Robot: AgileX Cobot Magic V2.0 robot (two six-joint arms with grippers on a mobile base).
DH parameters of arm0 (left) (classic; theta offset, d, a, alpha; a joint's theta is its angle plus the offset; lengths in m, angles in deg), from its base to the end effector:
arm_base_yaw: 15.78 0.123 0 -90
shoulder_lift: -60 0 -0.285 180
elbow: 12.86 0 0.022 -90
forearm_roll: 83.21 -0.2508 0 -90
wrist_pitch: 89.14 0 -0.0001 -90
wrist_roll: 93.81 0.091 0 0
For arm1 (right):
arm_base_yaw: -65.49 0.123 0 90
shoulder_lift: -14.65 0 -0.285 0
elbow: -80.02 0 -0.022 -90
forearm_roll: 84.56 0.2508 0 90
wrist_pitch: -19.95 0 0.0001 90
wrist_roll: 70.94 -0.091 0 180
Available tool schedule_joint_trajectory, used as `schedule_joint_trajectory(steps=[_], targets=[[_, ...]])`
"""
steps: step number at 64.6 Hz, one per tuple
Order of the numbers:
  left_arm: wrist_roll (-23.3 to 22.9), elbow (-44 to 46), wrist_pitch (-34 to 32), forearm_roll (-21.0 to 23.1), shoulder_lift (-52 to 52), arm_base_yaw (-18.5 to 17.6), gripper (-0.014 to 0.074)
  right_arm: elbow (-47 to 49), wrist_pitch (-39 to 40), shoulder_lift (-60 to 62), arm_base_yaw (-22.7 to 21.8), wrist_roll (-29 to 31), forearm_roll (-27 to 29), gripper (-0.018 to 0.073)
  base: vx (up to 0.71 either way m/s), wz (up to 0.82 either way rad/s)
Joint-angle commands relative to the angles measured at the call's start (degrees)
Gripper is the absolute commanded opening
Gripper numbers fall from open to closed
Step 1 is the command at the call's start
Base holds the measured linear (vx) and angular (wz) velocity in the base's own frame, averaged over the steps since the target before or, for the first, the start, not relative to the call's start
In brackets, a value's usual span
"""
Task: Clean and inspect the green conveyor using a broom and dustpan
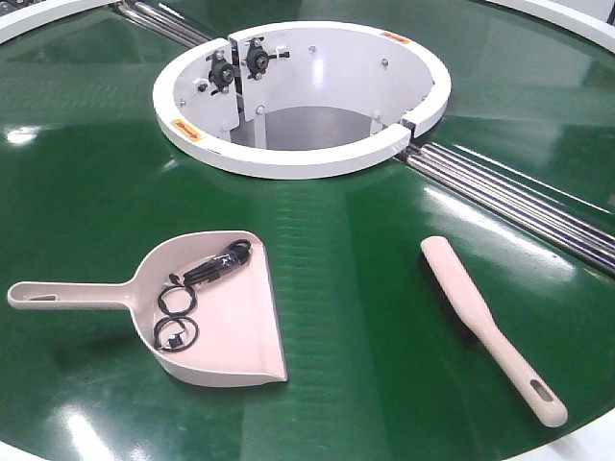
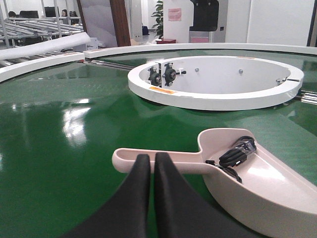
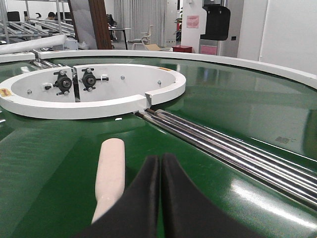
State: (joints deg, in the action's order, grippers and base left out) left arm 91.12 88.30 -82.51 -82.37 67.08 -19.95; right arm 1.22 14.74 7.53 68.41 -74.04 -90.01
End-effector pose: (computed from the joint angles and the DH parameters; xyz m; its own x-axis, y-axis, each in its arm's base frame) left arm 0.0565 -0.0043 0.1938 -0.0389 0.0744 -0.9965 0.0774 0.9945 0.0713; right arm 0.0567 0.0021 0.1963 -0.0176 -0.0416 -0.9990 -0.0431 0.9982 -0.0408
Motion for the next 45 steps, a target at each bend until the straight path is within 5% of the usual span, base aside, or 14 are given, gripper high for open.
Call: schedule_joint_trajectory(steps=[1, 45], targets=[[-0.2, -0.5, -3.9, 0.5, -0.8, 0.0, -0.0006, -0.2, 3.9, 0.6, 0.1, -0.1, -0.1, -0.0008, 0.00, 0.00], [-0.2, -0.5, -3.9, 0.5, -0.8, 0.0, -0.0006, -0.2, 3.8, 0.6, 0.1, -0.1, -0.1, -0.0008, 0.00, 0.00]])
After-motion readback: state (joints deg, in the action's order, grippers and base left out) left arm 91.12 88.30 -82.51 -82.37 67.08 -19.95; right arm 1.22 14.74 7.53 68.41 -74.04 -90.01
